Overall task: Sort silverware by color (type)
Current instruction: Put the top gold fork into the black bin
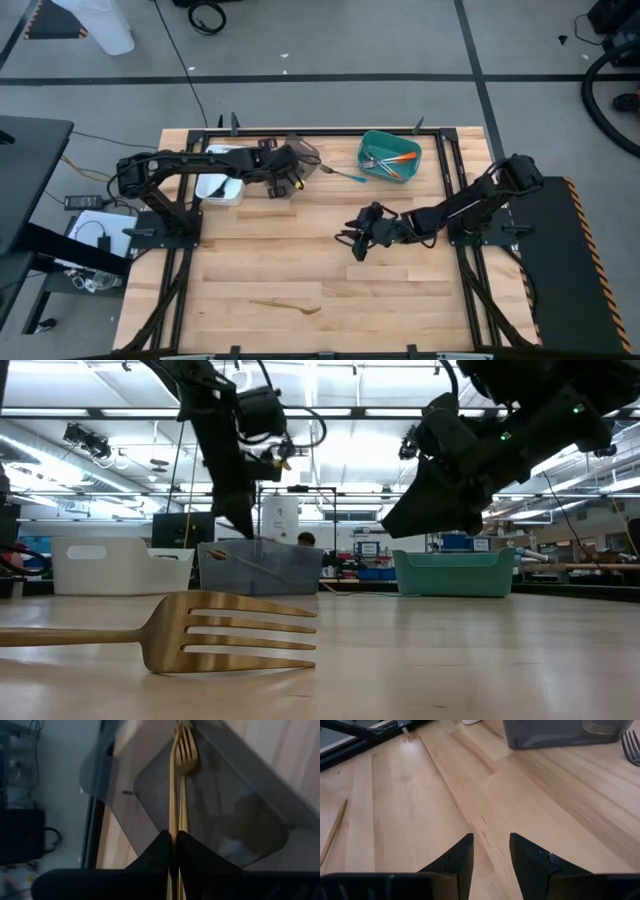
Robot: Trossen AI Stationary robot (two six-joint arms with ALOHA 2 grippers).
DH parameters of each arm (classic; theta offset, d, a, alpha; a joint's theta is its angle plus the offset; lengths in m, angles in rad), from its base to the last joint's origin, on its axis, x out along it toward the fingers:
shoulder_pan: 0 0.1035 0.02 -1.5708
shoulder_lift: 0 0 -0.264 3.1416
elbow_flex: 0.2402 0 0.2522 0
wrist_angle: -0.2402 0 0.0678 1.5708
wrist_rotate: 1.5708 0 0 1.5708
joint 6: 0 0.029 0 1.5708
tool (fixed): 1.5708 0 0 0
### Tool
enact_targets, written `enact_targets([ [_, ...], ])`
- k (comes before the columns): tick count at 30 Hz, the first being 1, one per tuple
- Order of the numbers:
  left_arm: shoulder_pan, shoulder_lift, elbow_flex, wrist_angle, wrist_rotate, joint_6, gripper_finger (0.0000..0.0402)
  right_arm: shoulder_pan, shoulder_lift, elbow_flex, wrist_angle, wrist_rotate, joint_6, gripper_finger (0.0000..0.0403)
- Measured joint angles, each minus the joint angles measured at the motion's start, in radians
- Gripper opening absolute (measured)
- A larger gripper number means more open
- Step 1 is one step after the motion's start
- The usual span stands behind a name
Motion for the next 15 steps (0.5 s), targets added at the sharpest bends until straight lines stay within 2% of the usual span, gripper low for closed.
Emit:
enact_targets([
  [9,-0.002,0.069,0.000,0.015,-0.181,0.141,0.0034,0.048,0.000,0.000,-0.001,0.058,0.027,0.0136],
  [15,-0.003,0.070,0.000,0.040,-0.201,0.221,0.0034,0.061,0.000,0.000,-0.002,0.081,0.034,0.0136],
])
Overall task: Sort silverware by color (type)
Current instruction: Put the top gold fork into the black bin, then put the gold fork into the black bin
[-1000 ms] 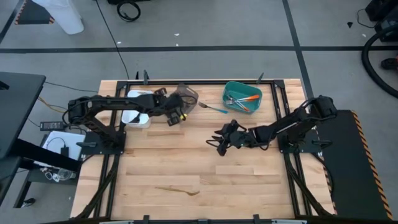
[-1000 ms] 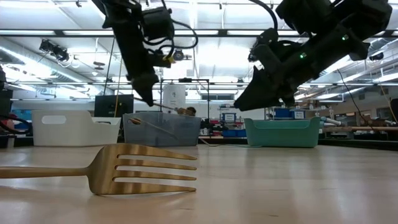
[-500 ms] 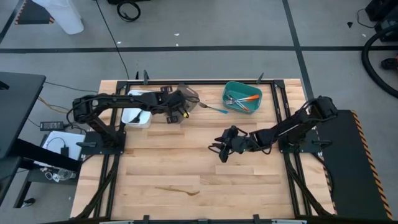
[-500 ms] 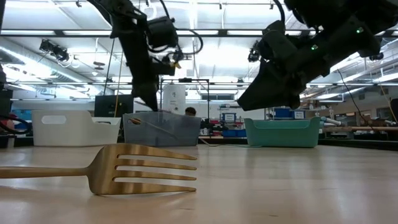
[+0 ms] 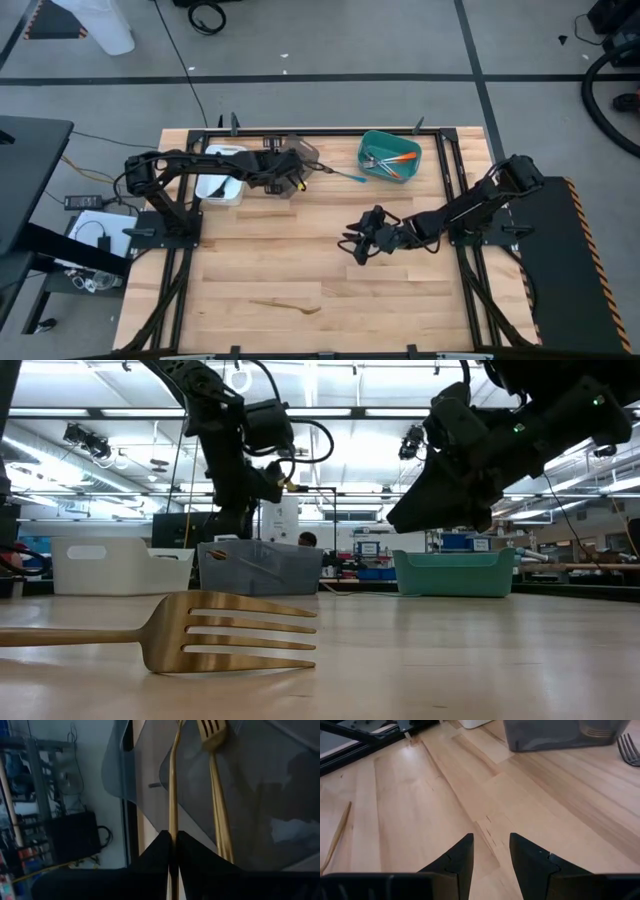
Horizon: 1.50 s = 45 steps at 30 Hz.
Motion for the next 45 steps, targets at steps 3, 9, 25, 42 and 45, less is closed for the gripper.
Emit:
enact_targets([
  [3,0.000,0.000,0.000,0.002,0.000,0.032,0.0035,0.008,0.000,0.000,0.000,0.001,0.000,0.0136],
  [9,-0.005,0.000,0.000,0.004,-0.001,0.058,0.0051,0.016,0.000,0.000,-0.001,0.010,0.015,0.0136],
  [25,-0.095,-0.015,0.000,0.081,-0.097,0.129,0.0127,0.012,0.000,0.000,-0.028,0.017,0.015,0.0136],
  [42,-0.377,-0.016,0.000,0.110,0.204,-0.070,0.0117,-0.009,0.000,0.000,-0.067,0.046,-0.181,0.0136],
  [45,-0.418,-0.016,0.000,0.083,0.238,-0.149,0.0117,-0.015,0.000,0.000,-0.066,0.045,-0.234,0.0136],
])
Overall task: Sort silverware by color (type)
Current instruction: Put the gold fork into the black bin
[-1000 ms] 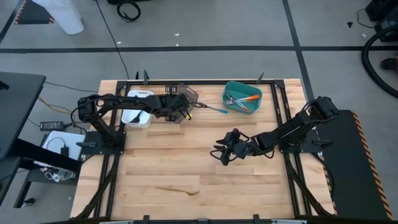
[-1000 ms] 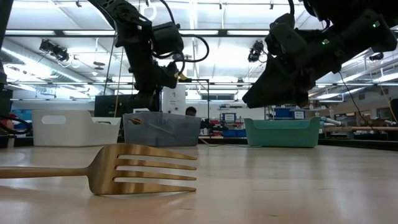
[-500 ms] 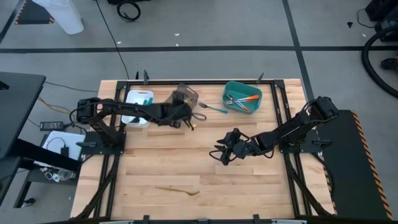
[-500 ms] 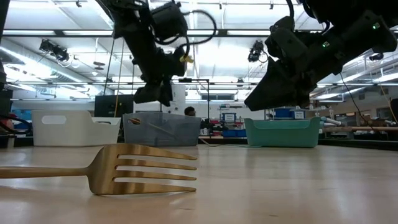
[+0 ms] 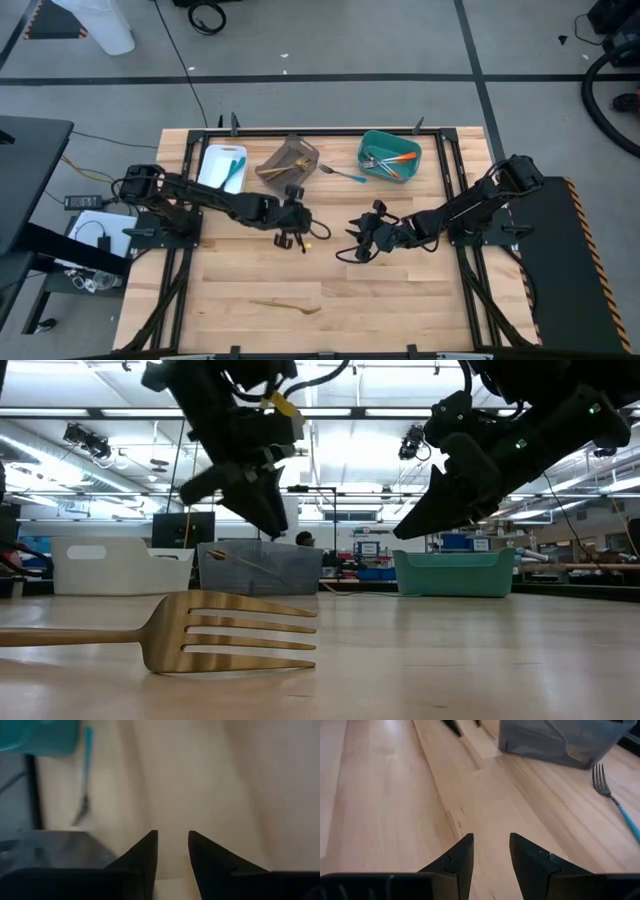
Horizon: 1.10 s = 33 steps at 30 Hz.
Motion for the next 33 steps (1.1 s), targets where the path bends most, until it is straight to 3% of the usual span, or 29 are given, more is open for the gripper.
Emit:
enact_targets([
  [4,-0.037,0.000,0.000,-0.043,0.088,-0.136,0.0117,-0.005,0.000,0.000,0.013,0.007,-0.074,0.0136],
  [11,-0.078,0.000,0.000,-0.077,0.441,-0.487,0.0117,-0.029,0.000,0.000,0.049,0.062,-0.186,0.0136],
  [14,-0.104,0.000,0.000,-0.077,0.523,-0.620,0.0117,-0.041,0.000,0.000,0.075,0.086,-0.232,0.0136],
  [24,-0.243,0.000,0.000,-0.077,0.528,-0.783,0.0117,-0.079,0.000,0.000,0.131,0.171,-0.375,0.0136],
  [33,-0.375,0.011,0.000,-0.017,0.429,-0.896,0.0117,-0.116,0.000,0.000,0.246,0.170,-0.496,0.0136],
])
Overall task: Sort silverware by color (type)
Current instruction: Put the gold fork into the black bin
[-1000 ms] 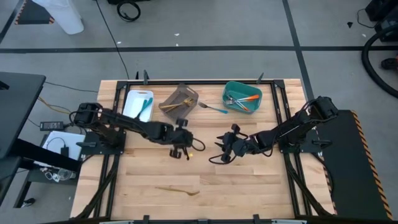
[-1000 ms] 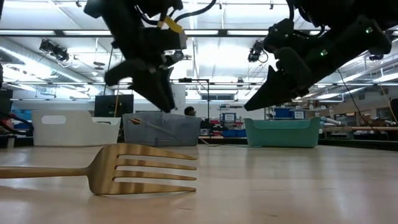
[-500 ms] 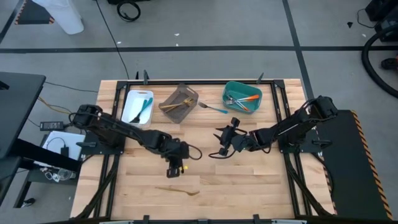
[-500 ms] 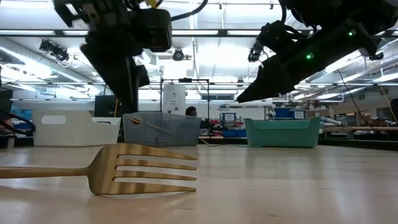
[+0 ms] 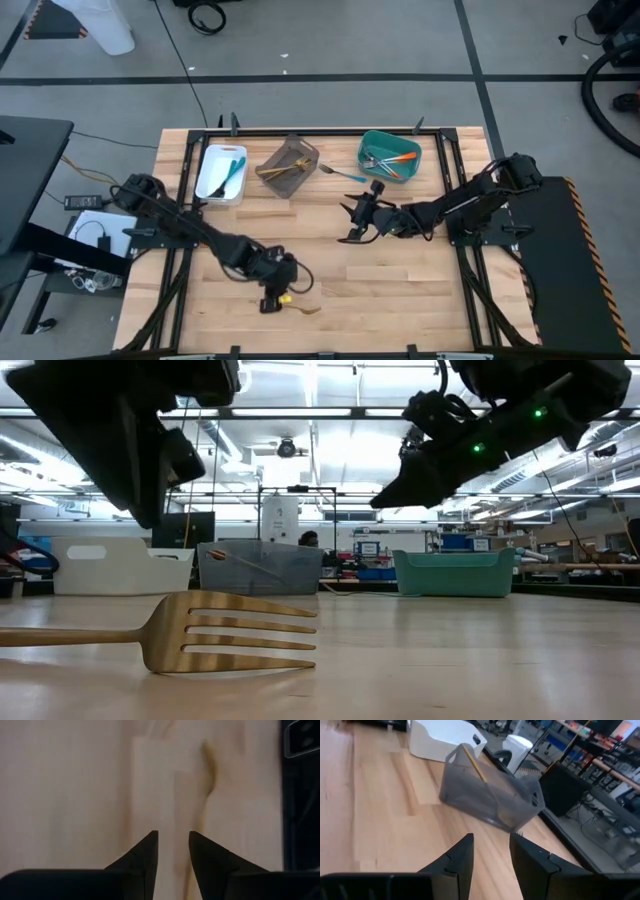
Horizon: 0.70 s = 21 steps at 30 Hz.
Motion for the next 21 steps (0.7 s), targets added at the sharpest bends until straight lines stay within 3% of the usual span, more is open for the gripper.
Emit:
enact_targets([
  [4,-0.059,0.042,0.000,0.112,-0.046,-0.013,0.0117,-0.020,0.000,0.000,0.028,-0.007,-0.049,0.0136],
  [12,-0.125,0.107,0.000,0.131,-0.080,-0.141,0.0117,-0.064,0.000,0.000,0.061,-0.019,-0.118,0.0136],
  [21,-0.164,0.118,0.008,0.104,-0.138,-0.215,0.0116,-0.109,0.000,0.000,0.067,-0.154,-0.118,0.0136],
])
